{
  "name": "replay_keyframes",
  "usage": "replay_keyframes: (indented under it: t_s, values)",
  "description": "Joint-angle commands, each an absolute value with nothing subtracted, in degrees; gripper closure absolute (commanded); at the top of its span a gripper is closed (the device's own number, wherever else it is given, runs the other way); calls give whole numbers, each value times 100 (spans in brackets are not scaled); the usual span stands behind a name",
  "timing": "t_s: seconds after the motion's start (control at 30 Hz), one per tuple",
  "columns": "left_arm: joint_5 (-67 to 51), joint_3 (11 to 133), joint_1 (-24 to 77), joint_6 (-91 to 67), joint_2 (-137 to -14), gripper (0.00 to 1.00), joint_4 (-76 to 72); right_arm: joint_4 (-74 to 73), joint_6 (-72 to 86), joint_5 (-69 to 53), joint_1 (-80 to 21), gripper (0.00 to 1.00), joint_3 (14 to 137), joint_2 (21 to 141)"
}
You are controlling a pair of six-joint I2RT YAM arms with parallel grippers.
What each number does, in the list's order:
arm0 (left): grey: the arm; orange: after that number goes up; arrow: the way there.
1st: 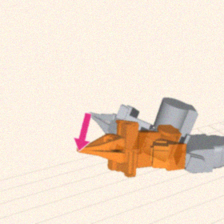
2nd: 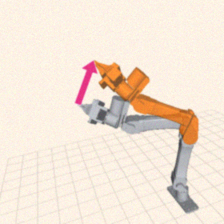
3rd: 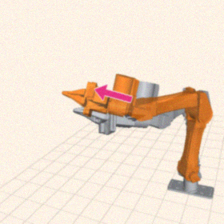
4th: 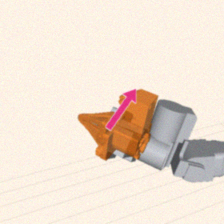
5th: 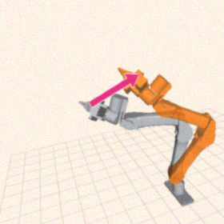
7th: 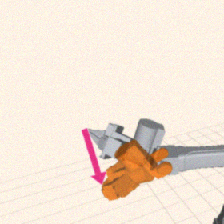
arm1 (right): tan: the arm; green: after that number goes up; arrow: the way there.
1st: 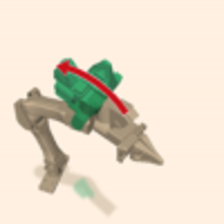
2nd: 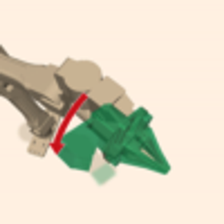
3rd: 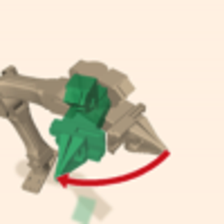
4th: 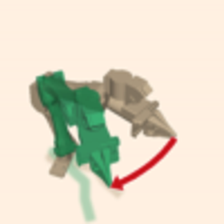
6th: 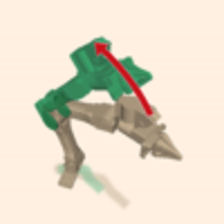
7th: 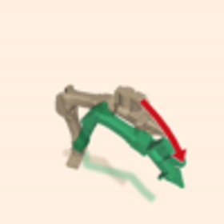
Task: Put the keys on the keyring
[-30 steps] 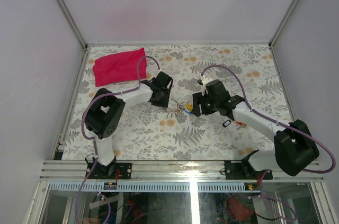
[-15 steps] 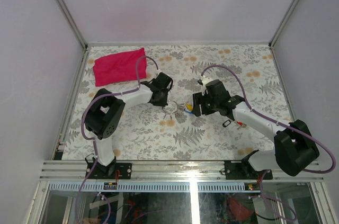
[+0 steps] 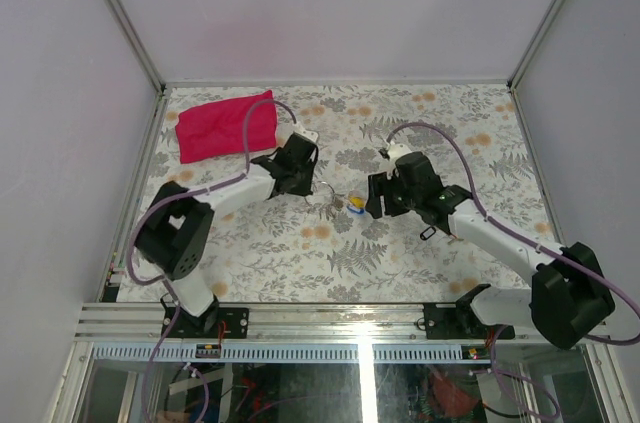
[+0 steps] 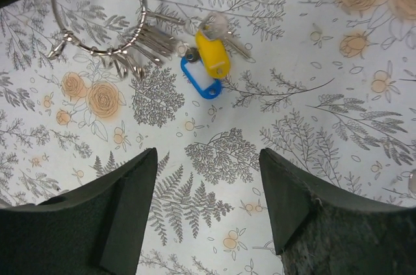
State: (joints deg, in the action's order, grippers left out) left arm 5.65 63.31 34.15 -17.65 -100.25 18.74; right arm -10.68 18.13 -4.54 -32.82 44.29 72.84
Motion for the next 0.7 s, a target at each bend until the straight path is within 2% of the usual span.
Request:
replay_keyframes:
  t_s: [0.0,0.2,0.37,0.67]
  values:
    - [724,6051,3484,-1280,-9266,100,1057,-464,1602,-216,-3243,27,4235,6656]
    - [768,5680,3811,-872,-8450,100,717,335,1399,-380,-3243,24,3848,5875]
    - [552,5551,4096,-587,-7881,100,639,1462,1349,-923,-3243,27,3337,5281]
    - [-269,5716,4230,-292,-7426,100,813,967,1035,-2241,-3243,29,3967,5998]
